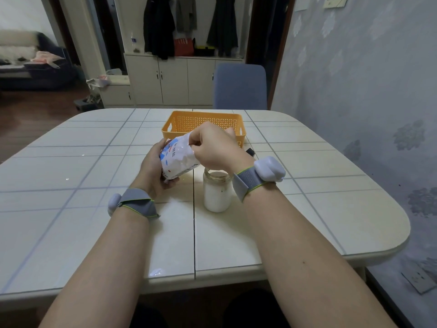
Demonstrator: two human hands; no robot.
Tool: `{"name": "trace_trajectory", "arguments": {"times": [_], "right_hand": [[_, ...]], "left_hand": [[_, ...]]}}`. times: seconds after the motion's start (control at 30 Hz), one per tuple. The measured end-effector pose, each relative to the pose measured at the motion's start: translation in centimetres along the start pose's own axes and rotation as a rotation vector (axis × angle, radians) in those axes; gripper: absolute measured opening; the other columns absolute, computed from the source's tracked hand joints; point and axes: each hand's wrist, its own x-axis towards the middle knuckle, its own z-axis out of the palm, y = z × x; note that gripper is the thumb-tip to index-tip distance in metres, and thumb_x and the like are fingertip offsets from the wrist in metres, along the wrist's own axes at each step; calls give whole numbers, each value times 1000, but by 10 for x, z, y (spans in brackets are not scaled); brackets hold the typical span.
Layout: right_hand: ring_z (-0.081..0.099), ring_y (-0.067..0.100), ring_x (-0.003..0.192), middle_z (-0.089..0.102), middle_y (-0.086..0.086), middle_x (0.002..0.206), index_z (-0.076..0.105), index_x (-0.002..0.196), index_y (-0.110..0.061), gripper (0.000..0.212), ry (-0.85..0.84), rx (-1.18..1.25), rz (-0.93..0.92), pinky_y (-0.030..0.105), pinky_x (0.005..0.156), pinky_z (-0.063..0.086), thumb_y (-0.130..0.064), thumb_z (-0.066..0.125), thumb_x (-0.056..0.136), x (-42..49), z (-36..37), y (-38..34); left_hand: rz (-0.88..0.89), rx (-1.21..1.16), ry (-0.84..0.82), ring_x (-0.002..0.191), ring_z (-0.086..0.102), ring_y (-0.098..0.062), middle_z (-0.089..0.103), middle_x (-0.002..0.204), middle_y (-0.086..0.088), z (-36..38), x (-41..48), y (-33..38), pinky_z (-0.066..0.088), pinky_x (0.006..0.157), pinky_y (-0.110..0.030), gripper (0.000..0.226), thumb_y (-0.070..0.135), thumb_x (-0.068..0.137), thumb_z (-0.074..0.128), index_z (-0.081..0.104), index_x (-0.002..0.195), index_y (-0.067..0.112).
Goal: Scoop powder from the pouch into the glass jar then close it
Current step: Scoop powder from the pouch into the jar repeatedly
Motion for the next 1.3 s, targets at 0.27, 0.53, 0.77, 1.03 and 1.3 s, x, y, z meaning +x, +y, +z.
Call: {"name": "trace_trajectory", "arguments": {"times": [0.27, 0.53, 0.77, 1.03, 1.3], "right_hand": [[46, 23, 63, 37, -11, 34, 52, 41, -18, 55, 37, 301, 219, 42, 91, 40, -31, 60, 94, 4, 1, 10], [48, 20, 65, 52, 7, 69, 65, 69, -5, 32, 153, 668, 409, 35, 67, 40, -28, 68, 91, -4, -4, 27], [49, 13, 52, 58, -3, 54, 66, 67, -3, 32, 272, 872, 531, 25, 55, 37, -21, 67, 94, -25, -7, 45], [52, 19, 60, 53, -7, 49, 54, 48, -16, 47, 410, 996, 596, 34, 66, 45, -14, 68, 92, -38, 2, 55], [51, 24, 69, 53, 8, 69, 68, 67, 1, 33, 441, 1018, 587, 37, 68, 45, -22, 70, 91, -47, -6, 57]], "left_hand": [[8, -26, 22, 37, 54, -10, 62, 55, 10, -4, 6, 0, 35, 36, -13, 26, 46, 95, 60, 66, 81, 25], [-19, -59, -7, 33, 47, -10, 56, 53, 9, -9, 17, -1, 29, 35, -12, 29, 48, 96, 55, 63, 79, 26], [-17, -82, -31, 32, 44, -11, 54, 51, 10, -11, 20, -3, 27, 33, -12, 26, 44, 96, 55, 62, 79, 26], [-1, -87, -27, 35, 49, -11, 58, 55, 10, -10, 18, -4, 29, 34, -13, 24, 44, 96, 56, 65, 82, 27], [0, -105, -16, 36, 51, -11, 59, 55, 11, -9, 16, -2, 29, 33, -13, 24, 45, 96, 56, 65, 83, 27]]}}
